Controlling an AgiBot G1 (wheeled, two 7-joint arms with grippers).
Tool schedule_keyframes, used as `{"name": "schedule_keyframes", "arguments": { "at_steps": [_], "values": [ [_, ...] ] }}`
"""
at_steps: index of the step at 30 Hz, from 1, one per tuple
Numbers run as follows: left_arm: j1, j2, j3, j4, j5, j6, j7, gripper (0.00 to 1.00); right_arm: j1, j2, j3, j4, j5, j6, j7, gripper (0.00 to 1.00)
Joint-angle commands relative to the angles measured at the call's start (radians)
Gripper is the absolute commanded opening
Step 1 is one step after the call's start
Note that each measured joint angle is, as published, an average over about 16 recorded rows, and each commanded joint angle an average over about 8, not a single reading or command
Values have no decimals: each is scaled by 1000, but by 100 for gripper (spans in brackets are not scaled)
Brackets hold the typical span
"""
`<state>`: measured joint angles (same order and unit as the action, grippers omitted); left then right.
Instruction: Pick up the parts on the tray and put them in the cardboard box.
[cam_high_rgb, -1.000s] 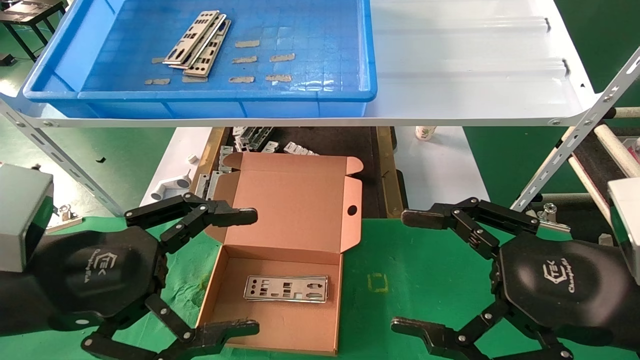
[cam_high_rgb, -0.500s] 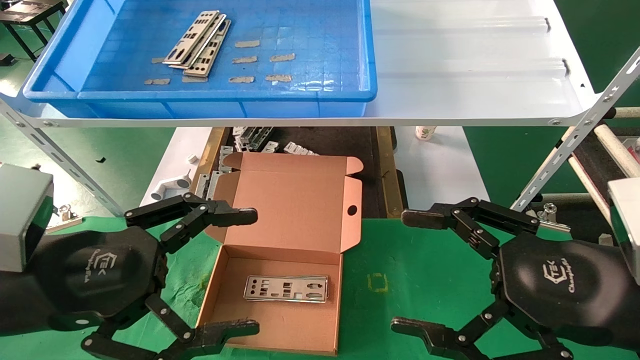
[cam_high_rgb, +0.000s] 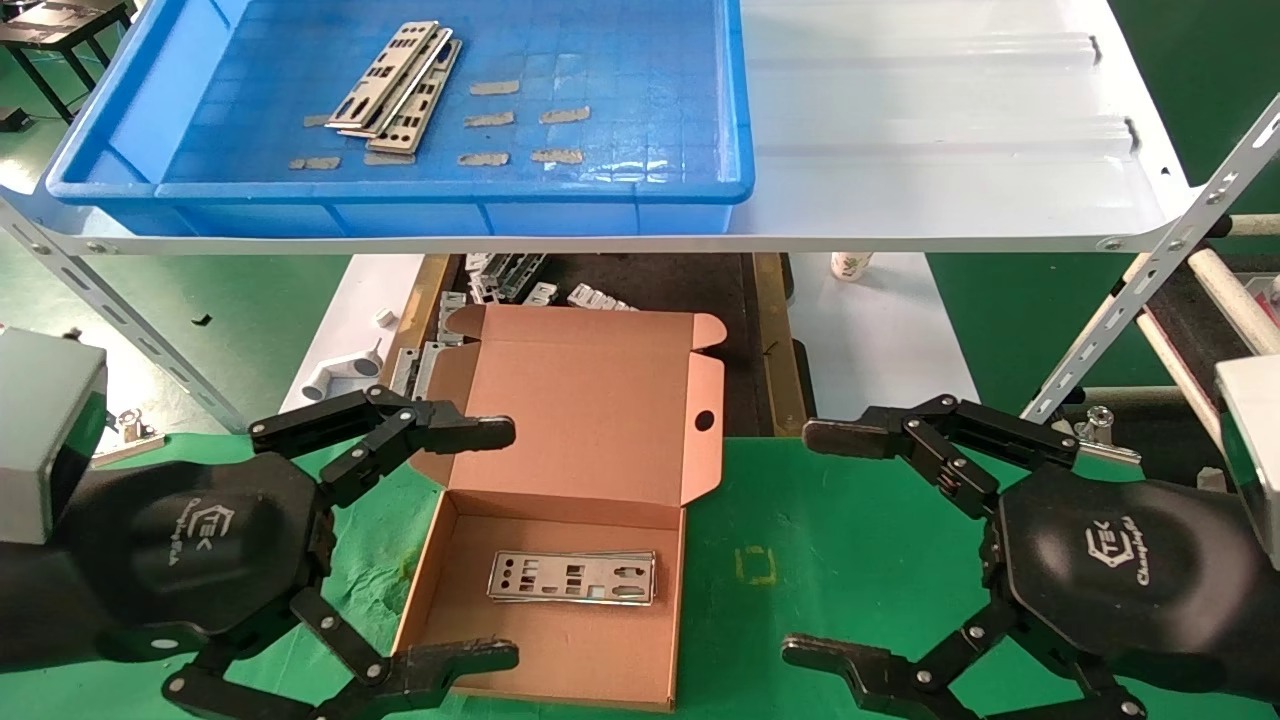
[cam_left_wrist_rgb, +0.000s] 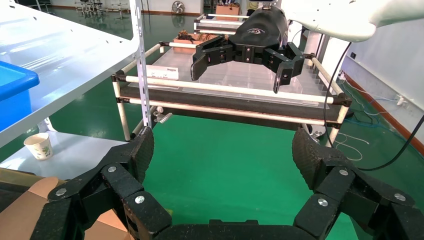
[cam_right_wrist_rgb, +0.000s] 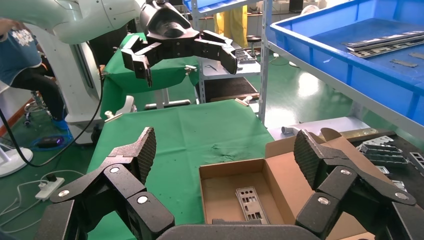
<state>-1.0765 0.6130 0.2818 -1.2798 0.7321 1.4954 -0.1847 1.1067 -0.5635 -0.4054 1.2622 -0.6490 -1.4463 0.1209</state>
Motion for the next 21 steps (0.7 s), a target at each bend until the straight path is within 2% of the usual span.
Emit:
{"name": "schedule_keyframes", "arguments": {
  "at_steps": [1, 21],
  "values": [
    [0, 0, 0, 0, 0, 0, 0, 100, 0, 0, 0, 0, 0, 0, 0, 100],
    [0, 0, 0, 0, 0, 0, 0, 100, 0, 0, 0, 0, 0, 0, 0, 100]
  ]
}}
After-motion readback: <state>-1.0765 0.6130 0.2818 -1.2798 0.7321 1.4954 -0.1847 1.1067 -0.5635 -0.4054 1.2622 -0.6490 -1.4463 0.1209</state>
